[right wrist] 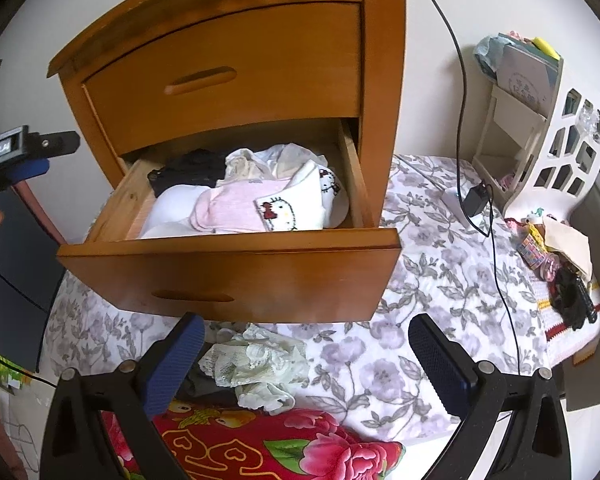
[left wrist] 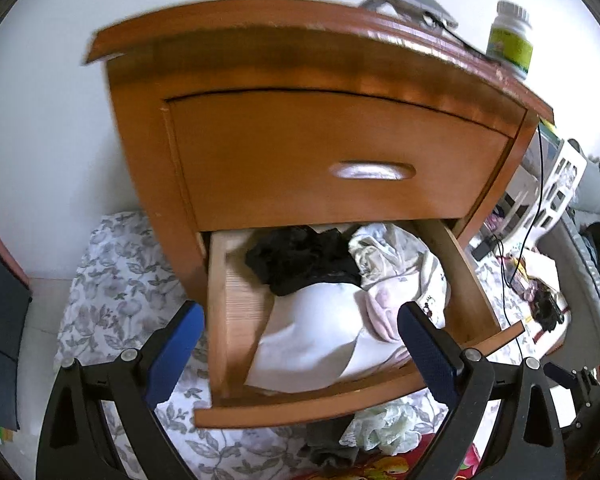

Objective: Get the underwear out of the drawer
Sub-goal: 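Reach the left tool into the drawer and grasp the white cloth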

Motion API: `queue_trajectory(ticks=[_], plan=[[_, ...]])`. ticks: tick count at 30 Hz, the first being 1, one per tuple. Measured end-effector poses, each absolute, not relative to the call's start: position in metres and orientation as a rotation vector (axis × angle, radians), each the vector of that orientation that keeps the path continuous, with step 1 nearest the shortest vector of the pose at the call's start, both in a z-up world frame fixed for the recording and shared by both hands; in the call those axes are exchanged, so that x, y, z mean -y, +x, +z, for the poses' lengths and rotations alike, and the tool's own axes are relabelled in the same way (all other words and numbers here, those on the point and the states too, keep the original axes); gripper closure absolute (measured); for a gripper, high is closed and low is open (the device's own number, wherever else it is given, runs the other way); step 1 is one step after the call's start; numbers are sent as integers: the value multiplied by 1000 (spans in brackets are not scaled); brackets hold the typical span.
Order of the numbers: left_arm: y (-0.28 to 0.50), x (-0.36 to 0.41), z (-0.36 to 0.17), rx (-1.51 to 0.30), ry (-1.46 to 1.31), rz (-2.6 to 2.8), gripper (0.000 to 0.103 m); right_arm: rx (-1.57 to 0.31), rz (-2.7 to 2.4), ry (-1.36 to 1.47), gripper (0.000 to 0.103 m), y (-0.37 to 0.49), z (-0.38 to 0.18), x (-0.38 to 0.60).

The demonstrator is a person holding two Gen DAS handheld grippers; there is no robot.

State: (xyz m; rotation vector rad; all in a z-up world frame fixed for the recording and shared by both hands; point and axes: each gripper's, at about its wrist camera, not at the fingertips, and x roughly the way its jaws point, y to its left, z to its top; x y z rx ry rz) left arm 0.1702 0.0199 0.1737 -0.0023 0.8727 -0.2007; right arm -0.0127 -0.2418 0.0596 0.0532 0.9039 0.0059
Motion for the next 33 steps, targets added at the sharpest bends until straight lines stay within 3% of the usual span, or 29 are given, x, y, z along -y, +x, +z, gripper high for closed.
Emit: queue_trajectory(ticks=[19, 33], plan=[[260, 19, 76, -1258, 23, -230, 11, -942, -7, 68, 0, 4, 46, 254], [283, 33, 30, -1419, 48, -227, 11, -956, 0, 70, 0, 11, 39, 255]])
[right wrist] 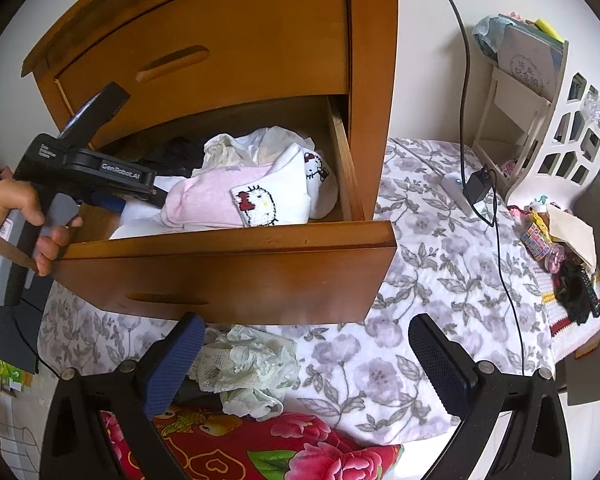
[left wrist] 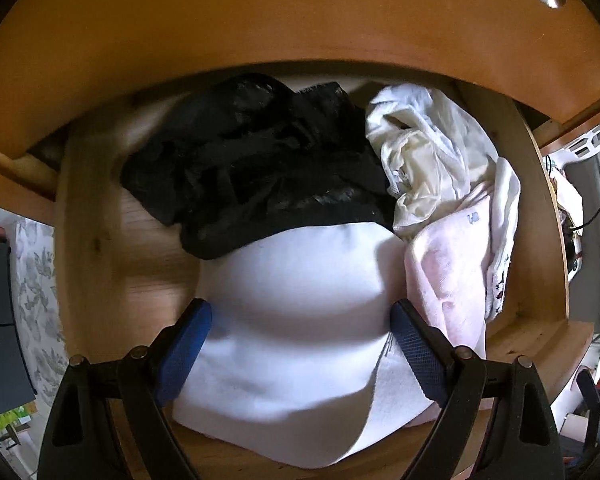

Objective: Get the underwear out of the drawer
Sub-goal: 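Reach the left tool into the drawer and grasp the white cloth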

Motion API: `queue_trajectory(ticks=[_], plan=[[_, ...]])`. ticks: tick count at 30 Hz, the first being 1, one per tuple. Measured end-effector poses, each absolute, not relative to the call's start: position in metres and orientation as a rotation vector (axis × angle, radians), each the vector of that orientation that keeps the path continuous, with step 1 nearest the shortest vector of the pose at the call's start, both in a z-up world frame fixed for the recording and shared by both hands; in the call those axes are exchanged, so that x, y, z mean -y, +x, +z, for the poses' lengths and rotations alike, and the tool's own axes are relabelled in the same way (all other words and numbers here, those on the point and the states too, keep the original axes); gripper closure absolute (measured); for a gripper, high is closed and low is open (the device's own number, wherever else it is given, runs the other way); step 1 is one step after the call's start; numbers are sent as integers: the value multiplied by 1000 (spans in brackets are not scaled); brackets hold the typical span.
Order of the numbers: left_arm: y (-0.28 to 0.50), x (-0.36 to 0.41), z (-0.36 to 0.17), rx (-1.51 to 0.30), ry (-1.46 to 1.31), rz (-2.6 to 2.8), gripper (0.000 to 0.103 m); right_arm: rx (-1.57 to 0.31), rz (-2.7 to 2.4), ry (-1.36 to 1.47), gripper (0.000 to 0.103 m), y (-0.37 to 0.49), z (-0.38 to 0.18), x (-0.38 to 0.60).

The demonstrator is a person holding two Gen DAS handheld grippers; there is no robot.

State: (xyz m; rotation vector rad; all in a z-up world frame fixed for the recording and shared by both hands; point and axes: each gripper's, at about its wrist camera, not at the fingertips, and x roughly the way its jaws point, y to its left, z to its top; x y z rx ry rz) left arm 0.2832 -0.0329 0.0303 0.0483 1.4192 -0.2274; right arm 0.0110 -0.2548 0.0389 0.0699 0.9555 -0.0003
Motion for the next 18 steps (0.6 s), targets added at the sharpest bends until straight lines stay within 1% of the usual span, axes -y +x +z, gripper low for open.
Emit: queue_trajectory(ticks=[2, 4, 6, 12, 14, 18], plan=[[285, 32, 28, -1422, 44, -228, 12, -956, 4, 68, 0, 12, 38, 254], [285, 31, 27, -1423, 31, -234, 17, -956, 6, 66, 0, 13, 38, 254], [288, 29, 24, -1418, 29, -235, 21, -954, 7, 66, 0, 14, 38, 254], [278, 29, 23, -1391, -1, -250, 37, -948, 7, 67, 0, 11, 40, 253], [273, 30, 24, -1378, -9, -255, 45, -945, 3, 69, 0, 10, 41, 254], [265, 31, 29, -1349, -21, -266, 56, -935, 1, 71, 0, 7, 44, 254]])
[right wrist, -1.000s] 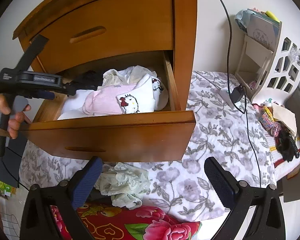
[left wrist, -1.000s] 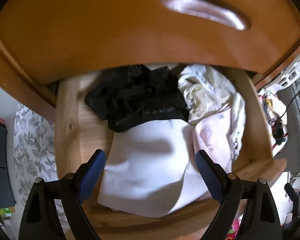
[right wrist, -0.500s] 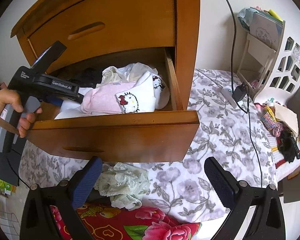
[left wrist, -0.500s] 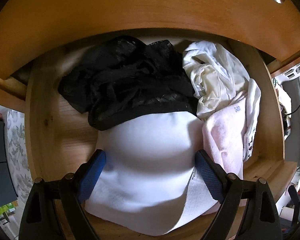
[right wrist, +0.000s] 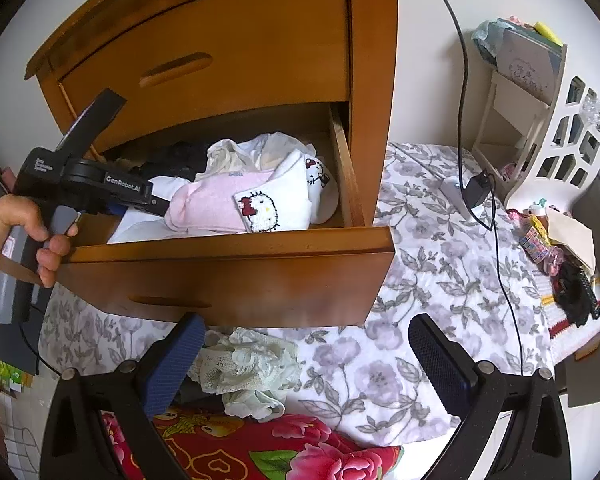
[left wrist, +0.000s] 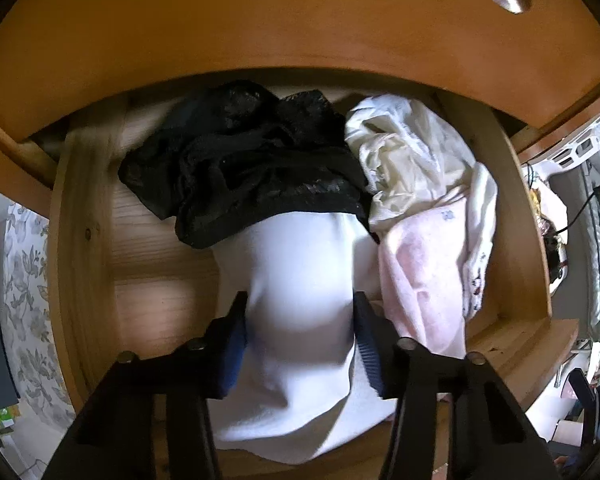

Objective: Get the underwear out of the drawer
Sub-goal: 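Reach the left tool into the drawer and grasp the white cloth, then lift the white cloth up out of the drawer with the left tool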

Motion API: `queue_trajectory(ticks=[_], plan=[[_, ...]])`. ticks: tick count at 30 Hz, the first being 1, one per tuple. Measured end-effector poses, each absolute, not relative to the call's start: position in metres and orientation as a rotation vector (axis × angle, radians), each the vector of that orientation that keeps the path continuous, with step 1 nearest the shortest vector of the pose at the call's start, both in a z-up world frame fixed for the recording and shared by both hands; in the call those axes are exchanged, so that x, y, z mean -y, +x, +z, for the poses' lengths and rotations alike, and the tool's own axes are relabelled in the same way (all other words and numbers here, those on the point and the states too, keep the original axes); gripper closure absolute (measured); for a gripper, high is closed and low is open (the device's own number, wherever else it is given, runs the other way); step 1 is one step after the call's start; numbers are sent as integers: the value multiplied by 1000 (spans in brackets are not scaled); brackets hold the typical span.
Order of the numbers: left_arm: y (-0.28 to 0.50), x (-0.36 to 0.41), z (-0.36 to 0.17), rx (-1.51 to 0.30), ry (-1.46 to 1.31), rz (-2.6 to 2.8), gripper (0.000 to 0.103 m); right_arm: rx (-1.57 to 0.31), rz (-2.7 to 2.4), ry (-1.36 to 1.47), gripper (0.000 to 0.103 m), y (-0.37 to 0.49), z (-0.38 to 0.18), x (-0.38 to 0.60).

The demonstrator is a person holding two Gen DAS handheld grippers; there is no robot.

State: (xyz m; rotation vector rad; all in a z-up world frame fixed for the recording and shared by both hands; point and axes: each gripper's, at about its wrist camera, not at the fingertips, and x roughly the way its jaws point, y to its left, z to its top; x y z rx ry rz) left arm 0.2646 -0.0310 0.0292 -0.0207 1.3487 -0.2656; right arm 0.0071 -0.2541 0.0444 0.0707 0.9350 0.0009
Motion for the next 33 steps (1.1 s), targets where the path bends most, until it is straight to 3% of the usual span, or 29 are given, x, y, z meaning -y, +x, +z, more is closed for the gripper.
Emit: queue_trajectory(ticks=[4, 11, 33], plan=[[250, 20, 44, -1302, -49, -282, 65, -929, -5, 73, 0, 4, 46, 255], [227, 3, 65, -1218, -125, -305, 72, -922, -16, 75, 0, -1, 48, 257], [188, -26, 159, -1024, -217, -403, 77, -908, -21, 81, 0, -11, 55, 254]])
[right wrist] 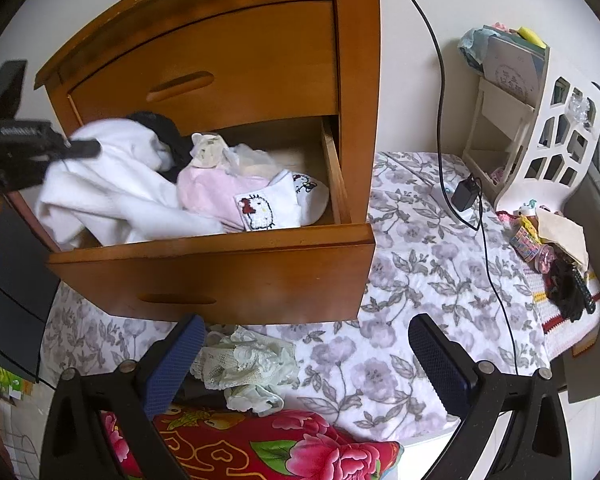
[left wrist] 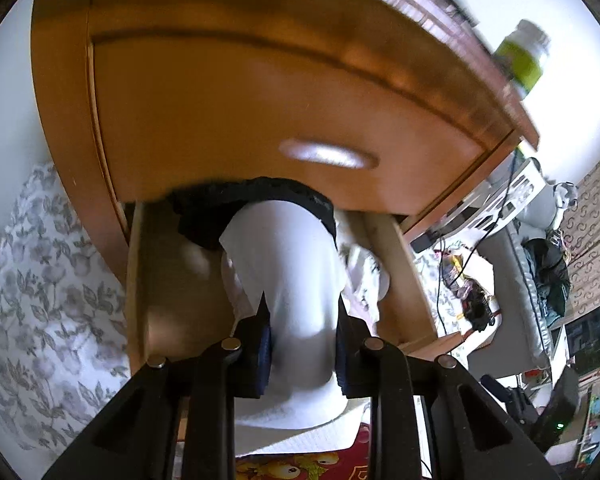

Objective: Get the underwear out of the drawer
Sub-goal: 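Lift the white cloth up out of the drawer with the left tool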

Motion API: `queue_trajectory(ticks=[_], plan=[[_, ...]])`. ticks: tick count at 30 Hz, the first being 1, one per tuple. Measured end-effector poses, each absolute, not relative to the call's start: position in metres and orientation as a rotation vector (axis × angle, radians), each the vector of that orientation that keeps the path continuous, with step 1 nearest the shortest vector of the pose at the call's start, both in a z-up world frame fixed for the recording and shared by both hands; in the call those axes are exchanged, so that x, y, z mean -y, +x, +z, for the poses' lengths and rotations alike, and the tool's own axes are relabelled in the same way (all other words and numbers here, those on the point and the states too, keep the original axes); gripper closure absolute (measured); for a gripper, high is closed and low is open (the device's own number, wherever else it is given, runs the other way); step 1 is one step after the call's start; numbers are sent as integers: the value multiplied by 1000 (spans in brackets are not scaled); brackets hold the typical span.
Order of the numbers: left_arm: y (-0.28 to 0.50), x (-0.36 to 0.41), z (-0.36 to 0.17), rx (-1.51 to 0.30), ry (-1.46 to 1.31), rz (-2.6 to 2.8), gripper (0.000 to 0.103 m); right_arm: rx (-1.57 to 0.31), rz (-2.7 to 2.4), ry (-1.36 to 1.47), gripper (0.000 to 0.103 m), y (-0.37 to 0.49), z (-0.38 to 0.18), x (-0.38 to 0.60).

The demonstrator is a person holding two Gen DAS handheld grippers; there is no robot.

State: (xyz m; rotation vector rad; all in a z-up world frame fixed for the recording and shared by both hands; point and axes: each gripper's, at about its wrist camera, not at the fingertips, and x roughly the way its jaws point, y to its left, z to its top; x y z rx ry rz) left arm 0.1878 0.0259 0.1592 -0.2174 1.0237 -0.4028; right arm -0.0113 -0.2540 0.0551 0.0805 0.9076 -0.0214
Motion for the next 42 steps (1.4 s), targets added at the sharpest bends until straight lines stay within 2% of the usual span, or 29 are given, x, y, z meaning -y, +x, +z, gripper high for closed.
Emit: queue_trajectory(ticks=[11, 24, 35, 42], plan=[[177, -37, 192, -957, -292, -468, 78, -912, -7, 82, 0, -12, 56, 253], [163, -64, 245, -795, -327, -489, 78, -911, -4, 85, 0, -13, 56, 252], [123, -73, 311, -589, -300, -501, 78, -899, -11, 92, 0, -16, 60, 253], [88, -70, 322, -528, -291, -544, 78, -882, -6, 93, 0, -22, 66, 251]])
